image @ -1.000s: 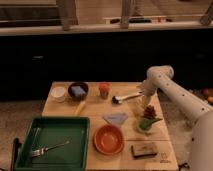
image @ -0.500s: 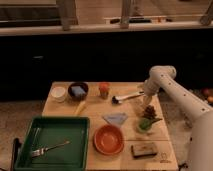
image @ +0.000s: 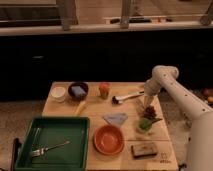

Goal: Place brush in red bowl

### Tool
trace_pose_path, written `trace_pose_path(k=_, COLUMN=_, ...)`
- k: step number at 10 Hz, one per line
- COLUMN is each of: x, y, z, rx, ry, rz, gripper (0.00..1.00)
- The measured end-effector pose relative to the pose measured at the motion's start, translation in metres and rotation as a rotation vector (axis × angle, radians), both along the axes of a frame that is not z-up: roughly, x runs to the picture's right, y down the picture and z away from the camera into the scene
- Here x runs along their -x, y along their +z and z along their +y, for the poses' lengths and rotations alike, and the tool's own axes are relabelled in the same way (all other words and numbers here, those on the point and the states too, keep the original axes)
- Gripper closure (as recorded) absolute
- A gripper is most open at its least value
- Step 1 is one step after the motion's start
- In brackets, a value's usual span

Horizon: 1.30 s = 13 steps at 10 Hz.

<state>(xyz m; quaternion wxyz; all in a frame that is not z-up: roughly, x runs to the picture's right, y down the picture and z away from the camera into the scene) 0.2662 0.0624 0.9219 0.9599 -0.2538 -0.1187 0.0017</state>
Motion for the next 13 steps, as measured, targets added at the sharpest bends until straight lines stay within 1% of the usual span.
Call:
trace_pose_path(k=2, x=-0.003, y=0.001, z=0.001, rx=0.003, ry=0.011, rz=-0.001, gripper=0.20)
trace_pose_path(k=3, x=-0.003, y=0.001, z=0.002, rx=0.002, ry=0.003, rz=0.001, gripper=0.20)
trace_pose_path(k=5, x=0.012, y=0.002, z=0.002, rx=-0.010, ry=-0.013, rz=0.006, gripper=0.20)
trace_pose_path(k=6, x=0.024, y=0.001, z=0.001, rx=-0.026, ry=-0.022, rz=0.010, gripper=0.20)
trace_pose_path(k=8, x=0.030, y=0.000, z=0.001, rx=-0.048, ry=-0.033, rz=0.026, gripper=0.20)
trace_pose_path(k=10, x=0.041, y=0.002, z=0.000, rx=-0.055, ry=-0.048, rz=0.025, gripper=0.20)
trace_pose_path(k=13, x=0.054, y=0.003, z=-0.001, rx=-0.051, ry=-0.071, rz=0.021, gripper=0.20)
